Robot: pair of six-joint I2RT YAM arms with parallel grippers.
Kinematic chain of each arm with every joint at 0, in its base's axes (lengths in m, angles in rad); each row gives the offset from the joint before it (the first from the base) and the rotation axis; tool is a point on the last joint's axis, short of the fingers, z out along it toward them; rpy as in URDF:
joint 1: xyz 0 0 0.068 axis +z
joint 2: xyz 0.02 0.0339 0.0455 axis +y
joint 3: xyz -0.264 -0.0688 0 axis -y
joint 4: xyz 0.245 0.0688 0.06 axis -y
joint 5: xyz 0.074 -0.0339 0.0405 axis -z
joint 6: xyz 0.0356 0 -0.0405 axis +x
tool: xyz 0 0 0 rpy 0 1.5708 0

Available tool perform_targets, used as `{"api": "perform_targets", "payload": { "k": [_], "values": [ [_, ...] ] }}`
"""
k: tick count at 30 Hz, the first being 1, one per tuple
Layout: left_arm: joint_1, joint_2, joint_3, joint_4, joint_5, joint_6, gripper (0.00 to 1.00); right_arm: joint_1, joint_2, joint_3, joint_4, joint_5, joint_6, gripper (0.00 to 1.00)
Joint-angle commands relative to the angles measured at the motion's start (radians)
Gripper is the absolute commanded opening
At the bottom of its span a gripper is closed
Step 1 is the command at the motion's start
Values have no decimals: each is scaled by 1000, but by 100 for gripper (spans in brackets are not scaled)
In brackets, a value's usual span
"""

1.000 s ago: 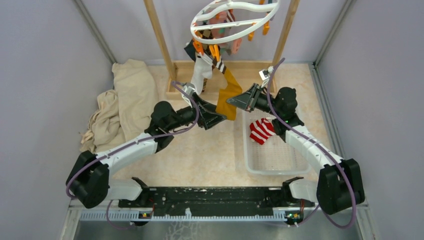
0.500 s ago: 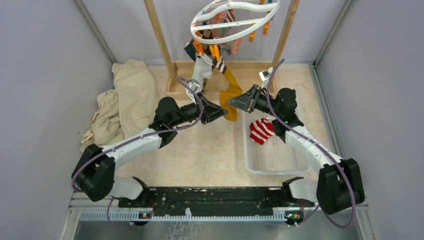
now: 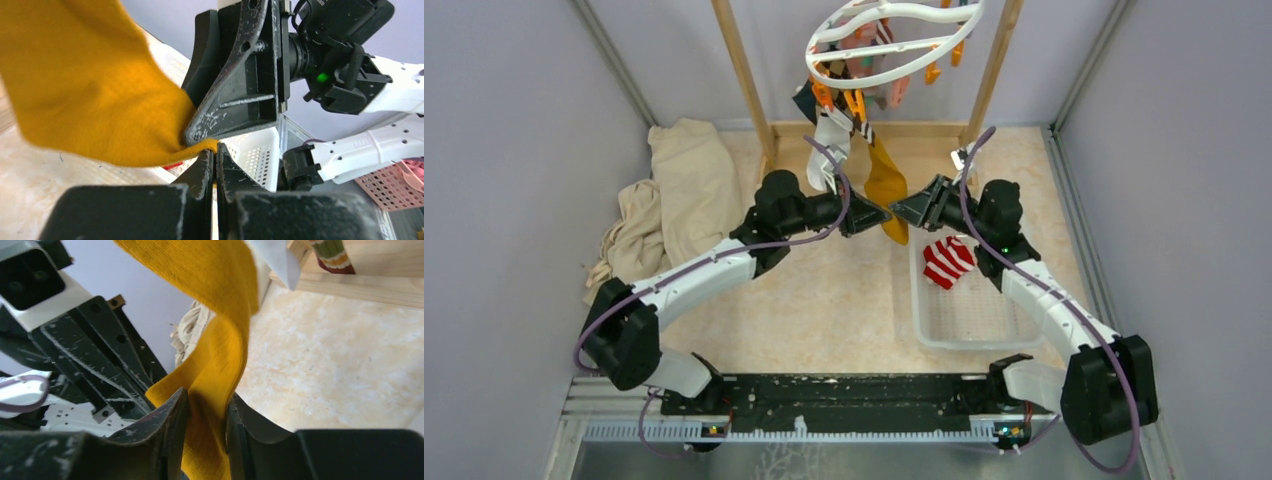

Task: Remove the socks clipped to the hanger
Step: Remove the sock from the hanger.

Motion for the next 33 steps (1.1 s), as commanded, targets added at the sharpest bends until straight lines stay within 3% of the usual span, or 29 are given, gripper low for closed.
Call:
{"api": "perform_targets", "payload": {
  "k": [1,14,28,33],
  "values": [
    [-30,5,84,-171,-152,116,0,11,-55,50,-116,-29,-112,37],
    [-84,-82,114,-424,-404,256,0,11,-243,118,-523,268,-360,52],
    [-85,-119,208,-537,-582,370,0,12,-352,99,-632,394,-416,53],
    [-84,-91,290,-584,-574,383,0,11,-360,89,-639,404,-411,53]
  ]
}}
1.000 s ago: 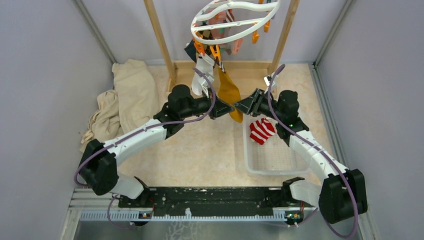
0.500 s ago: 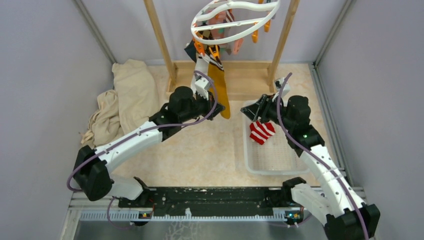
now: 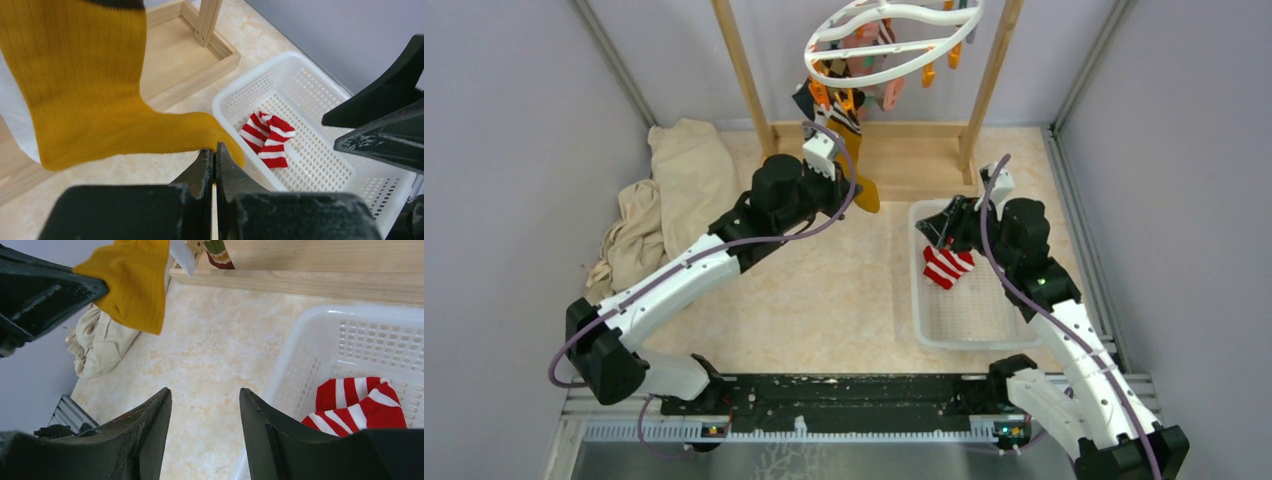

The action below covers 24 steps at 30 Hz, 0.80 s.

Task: Remove the socks clipped to the hanger
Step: Remove the sock from the hanger.

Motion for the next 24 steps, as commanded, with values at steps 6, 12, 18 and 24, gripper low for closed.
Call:
{"api": "perform_targets", "payload": {
  "k": [6,12,18,24],
  "values": [
    [-6,111,228,-91,27,52,0,7,-60,11,-15,56,2,53],
    [-32,259,383,-127,40,78,0,7,-85,25,-57,85,10,54],
    [-91,413,562,-164,9,102,0,7,-88,62,-125,142,2,55],
    [-114,602,831,-259,-50,130,0,7,-96,47,-140,170,9,56]
  ]
}}
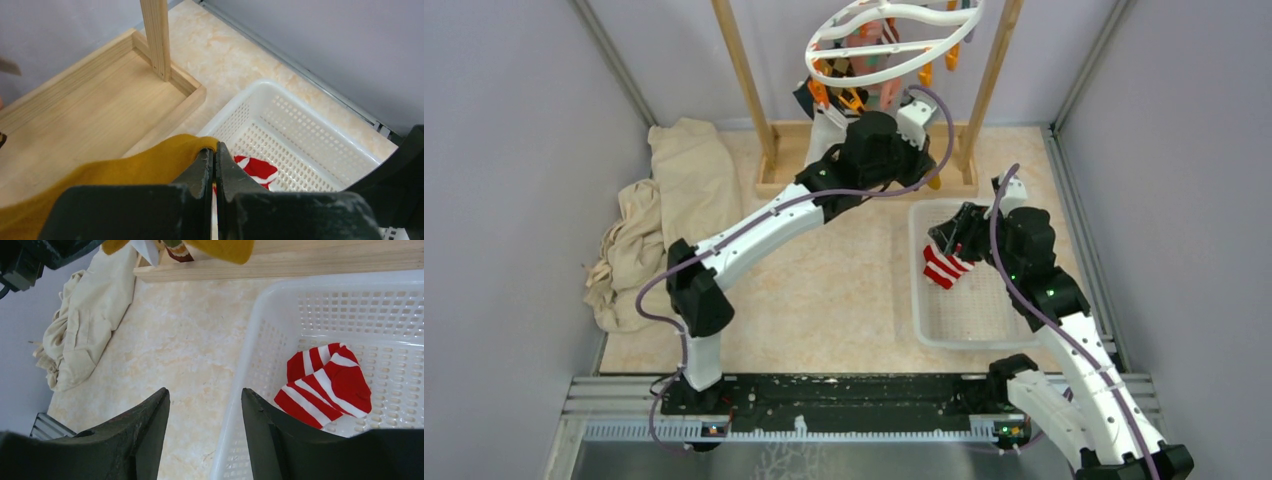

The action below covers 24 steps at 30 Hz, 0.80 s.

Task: Remove the socks clipped to the hanger
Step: Remove the sock from the hanger.

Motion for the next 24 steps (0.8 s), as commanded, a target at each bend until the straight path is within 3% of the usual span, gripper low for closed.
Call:
{"api": "perform_targets", "payload": {
  "k": [1,6,12,16,24],
  "values": [
    [-8,113,208,-92,-65,42,0,7,-25,39,12,38,8,56],
    [-7,282,476,-184,-98,51,0,7,-24,31,24,-3,12,57],
    [-7,305,475,-179,-91,1,0,6,-21,31,0,-12,-33,58],
    [-14,254,367,-178,-91,-29,0,5,-28,25,-5,-25,-44,59],
    [-39,32,0,-78,-147,-65,0,4,-21,10,-4,-38,-73,59]
  ]
}}
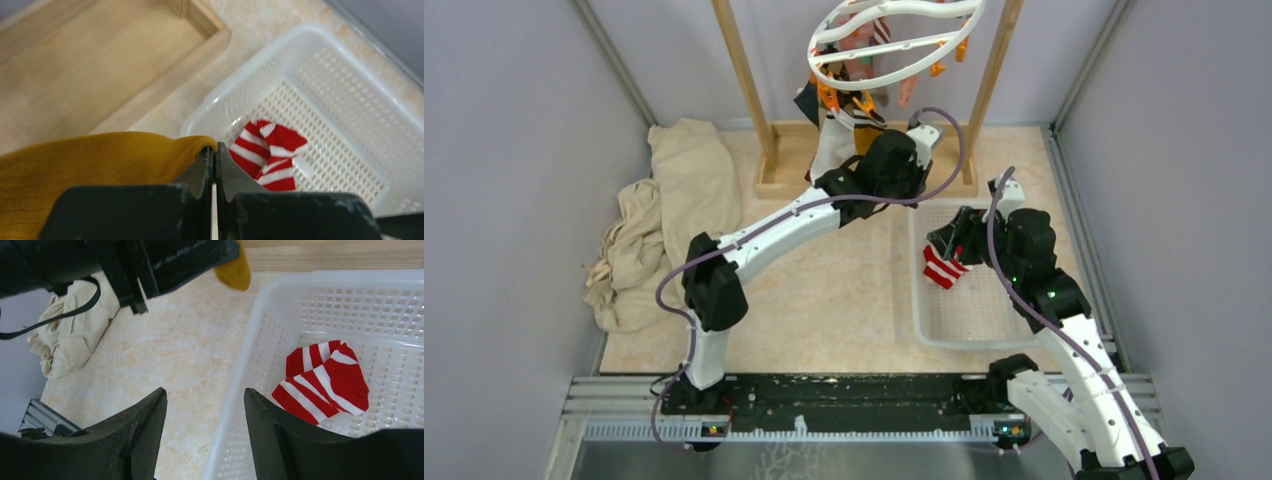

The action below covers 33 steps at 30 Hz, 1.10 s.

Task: Remove the socks clipped to the hanger
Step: Remove the sock from the hanger.

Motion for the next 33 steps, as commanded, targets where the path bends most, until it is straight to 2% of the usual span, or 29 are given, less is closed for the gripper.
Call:
{"api": "perform_targets", "payload": {
  "k": [1,7,14,15,17,19,24,33],
  "values": [
    [-13,-155,-169,89,-40,-42,0,4,-5,13,22,-20,-36,59],
    [-16,-305,-406,174,-44,-81,0,5,6,35,-16,-34,-63,59],
    [-21,-460,-580,246,-10,-111,0,4,2,57,-60,-26,-67,62],
    [-21,-485,-604,262,-2,-117,0,4,-1,57,-58,-27,-62,67],
    [-21,-533,-657,275,16,-120,0,5,-11,57,-56,-29,-53,88],
    [-19,-589,-706,281,32,-119,0,4,-27,51,-52,-26,-48,98],
    [-19,-676,-807,283,75,-86,0,5,-75,34,-43,16,-37,98],
    [-18,-822,-912,294,53,-65,0,4,-66,77,-64,38,-29,98]
  ]
}}
